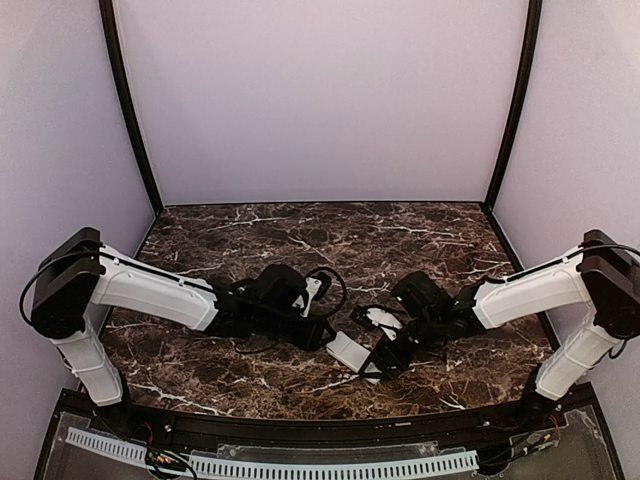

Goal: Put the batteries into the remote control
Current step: Adjust the remote control without the battery cover at the center of the board, then hold the remote control without the battery cover at the center of the board.

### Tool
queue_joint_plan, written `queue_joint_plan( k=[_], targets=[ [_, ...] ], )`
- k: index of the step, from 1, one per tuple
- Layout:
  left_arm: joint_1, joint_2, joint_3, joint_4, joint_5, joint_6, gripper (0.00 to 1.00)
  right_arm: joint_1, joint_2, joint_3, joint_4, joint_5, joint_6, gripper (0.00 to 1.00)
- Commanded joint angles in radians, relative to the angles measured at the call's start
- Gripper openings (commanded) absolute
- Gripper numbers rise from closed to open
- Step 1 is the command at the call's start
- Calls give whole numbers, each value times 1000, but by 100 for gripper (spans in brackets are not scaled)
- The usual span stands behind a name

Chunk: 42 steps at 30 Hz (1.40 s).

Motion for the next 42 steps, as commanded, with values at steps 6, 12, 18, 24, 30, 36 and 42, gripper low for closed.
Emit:
queue_joint_plan(
  k=[6, 12, 18, 24, 30, 36, 42],
  targets=[
    [37, -1, -7, 65, 41, 56, 38, 65, -39, -63, -6, 159, 76, 80],
    [43, -9, -31, 117, 51, 68, 38, 128, -32, -69, -14, 302, 126, 78],
    [47, -10, -55, 167, 76, 85, 37, 166, -17, -67, -23, 351, 162, 75],
    [46, 10, -63, 203, 108, 105, 36, 175, -17, -71, -25, 340, 170, 75],
    [47, 41, -42, 184, 99, 133, 35, 194, 9, -60, -37, 356, 176, 72],
    [46, 60, -32, 158, 86, 171, 32, 200, 26, -53, -42, 381, 183, 72],
    [46, 80, -17, 146, 82, 186, 30, 200, 39, -45, -47, 386, 183, 70]
  ],
)
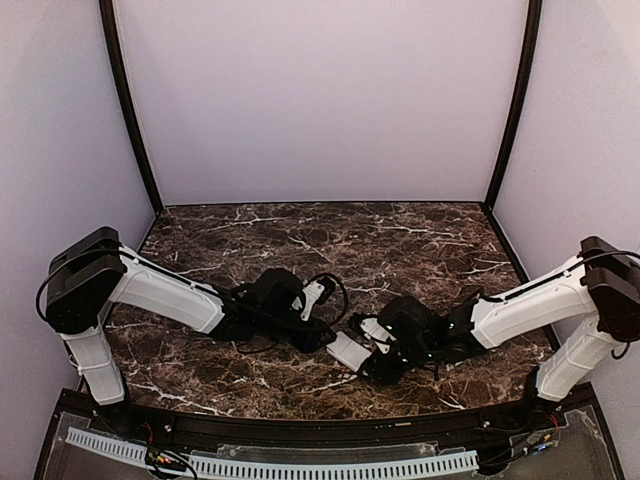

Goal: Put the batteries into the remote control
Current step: Hold the remote control without the battery cover at the center of the board, then load the battery cover onto the remote control without the battery cover.

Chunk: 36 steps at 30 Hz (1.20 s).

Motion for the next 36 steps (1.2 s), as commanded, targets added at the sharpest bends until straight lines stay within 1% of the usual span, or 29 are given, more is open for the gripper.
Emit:
queue_joint_plan(
  k=[1, 12, 22, 26, 31, 36],
  targets=[
    [6, 14, 27, -28, -5, 33, 30, 10, 49, -17, -93, -4, 25, 70],
    [4, 46, 45, -28, 24, 33, 27, 9, 59, -13, -94, -13, 24, 67],
    [2, 67, 53, -50, 26, 36, 20, 10, 66, -11, -94, -18, 20, 63],
    [-4, 69, 49, -58, 30, 35, 19, 10, 71, -8, -98, -17, 21, 62],
    [-22, 69, 44, -89, 31, 23, 19, 10, 74, -8, -101, -21, 28, 58],
    [-26, 69, 13, -73, 40, -28, 16, 12, 72, -10, -99, -25, 31, 53]
  ],
)
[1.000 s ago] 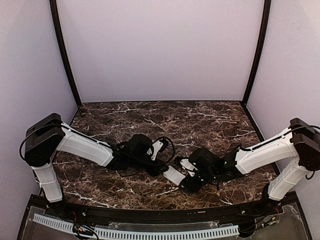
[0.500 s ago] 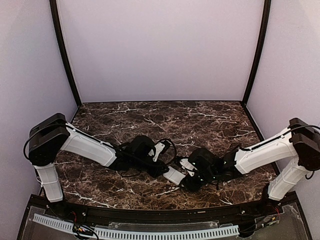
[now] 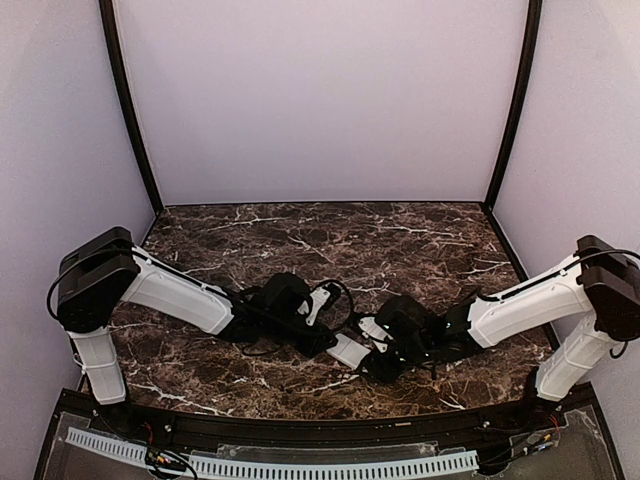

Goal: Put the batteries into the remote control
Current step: Load the battery cover onto the remote control without the battery cover.

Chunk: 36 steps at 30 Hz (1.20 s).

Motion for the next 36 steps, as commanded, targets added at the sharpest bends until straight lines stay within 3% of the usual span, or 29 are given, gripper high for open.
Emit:
queue_joint_plan(
  k=[1, 20, 32, 36],
  targets=[
    [-14, 7, -28, -45, 25, -41, 15, 13, 51, -28, -100, -38, 26, 52],
    [-59, 61, -34, -42, 143, -72, 9, 27, 94, -9, -102, -27, 14, 20],
    [-86, 87, -69, 6, 276, -130, 7, 28, 113, 2, -105, -13, 12, 11],
    [-87, 70, -85, -24, 238, -141, 9, 29, 109, 1, -106, -9, 15, 10]
  ],
)
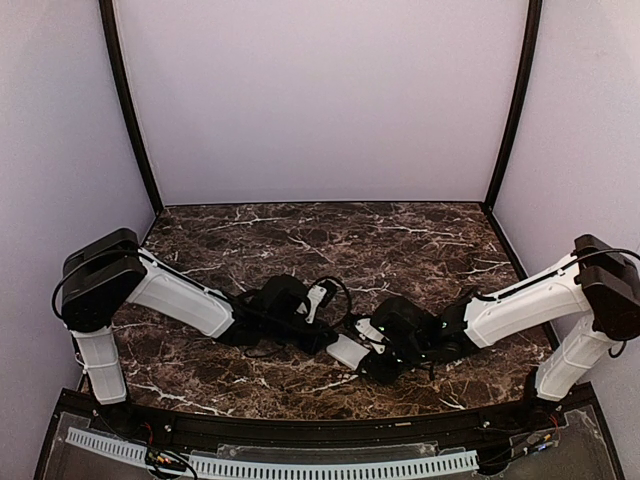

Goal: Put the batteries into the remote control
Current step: Load the battery cover onto the remote control without the battery cover.

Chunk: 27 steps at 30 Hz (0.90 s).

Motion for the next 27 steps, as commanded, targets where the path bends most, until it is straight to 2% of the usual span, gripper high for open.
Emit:
queue_joint_plan(
  k=[1, 7, 11, 18, 27],
  targets=[
    [-77, 40, -63, -140, 218, -38, 10, 12, 83, -29, -68, -36, 17, 10],
    [-50, 13, -73, -178, 141, -63, 20, 10, 79, -31, -70, -28, 22, 8],
    [-50, 15, -79, -176, 163, -58, 22, 11, 80, -30, -70, -26, 23, 6],
    [-85, 34, -62, -146, 259, -41, 13, 12, 81, -29, -67, -20, 16, 3],
    [-108, 97, -70, -48, 363, -105, 9, 11, 86, -27, -66, -13, 14, 1]
  ],
)
